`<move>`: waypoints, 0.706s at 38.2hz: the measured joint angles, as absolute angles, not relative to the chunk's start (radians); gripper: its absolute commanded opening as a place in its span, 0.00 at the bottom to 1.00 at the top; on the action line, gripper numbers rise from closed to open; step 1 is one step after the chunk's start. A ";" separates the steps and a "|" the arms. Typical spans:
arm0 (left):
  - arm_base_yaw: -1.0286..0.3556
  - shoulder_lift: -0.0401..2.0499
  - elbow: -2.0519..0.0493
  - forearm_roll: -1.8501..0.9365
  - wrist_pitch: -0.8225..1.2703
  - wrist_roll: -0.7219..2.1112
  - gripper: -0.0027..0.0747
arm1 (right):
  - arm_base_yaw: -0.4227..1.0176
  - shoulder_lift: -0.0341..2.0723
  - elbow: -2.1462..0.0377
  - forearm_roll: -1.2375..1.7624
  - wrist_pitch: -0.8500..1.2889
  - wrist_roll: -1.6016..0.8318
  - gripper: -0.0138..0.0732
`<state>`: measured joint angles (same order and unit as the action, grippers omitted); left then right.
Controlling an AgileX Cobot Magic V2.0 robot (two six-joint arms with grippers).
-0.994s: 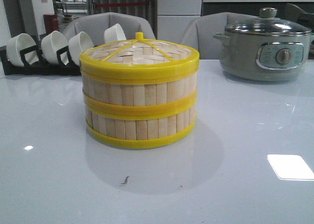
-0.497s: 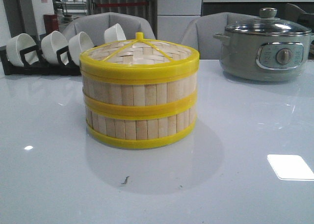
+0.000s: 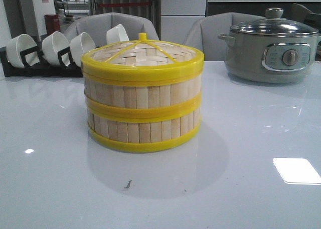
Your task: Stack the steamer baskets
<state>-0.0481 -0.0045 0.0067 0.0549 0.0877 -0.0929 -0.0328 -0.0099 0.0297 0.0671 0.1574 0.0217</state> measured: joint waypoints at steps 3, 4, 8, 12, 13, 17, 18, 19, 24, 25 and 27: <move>-0.048 -0.004 0.007 0.055 0.088 -0.093 0.16 | -0.033 -0.010 0.030 0.061 0.155 0.022 0.22; -0.048 -0.004 0.007 0.055 0.088 -0.093 0.16 | -0.033 -0.010 0.030 0.058 0.155 0.022 0.22; -0.048 -0.004 0.007 0.055 0.088 -0.093 0.16 | -0.033 -0.010 0.030 0.056 0.155 0.022 0.22; -0.048 -0.004 0.007 0.055 0.088 -0.093 0.16 | -0.033 -0.010 0.030 0.056 0.155 0.022 0.22; -0.048 -0.004 0.007 0.055 0.088 -0.093 0.16 | -0.033 -0.010 0.030 0.056 0.155 0.022 0.22; -0.048 -0.004 0.007 0.055 0.088 -0.093 0.16 | -0.033 -0.010 0.030 0.056 0.155 0.022 0.22; -0.048 -0.004 0.007 0.055 0.088 -0.093 0.16 | -0.033 -0.010 0.030 0.056 0.155 0.022 0.22; -0.048 -0.004 0.007 0.055 0.088 -0.093 0.16 | -0.033 -0.010 0.030 0.056 0.155 0.022 0.22; -0.048 -0.004 0.007 0.055 0.088 -0.093 0.16 | -0.033 -0.010 0.030 0.056 0.155 0.022 0.22; -0.048 -0.004 0.007 0.055 0.088 -0.093 0.16 | -0.033 -0.010 0.030 0.056 0.155 0.022 0.22; -0.048 -0.004 0.007 0.055 0.088 -0.093 0.16 | -0.033 -0.010 0.030 0.056 0.155 0.020 0.22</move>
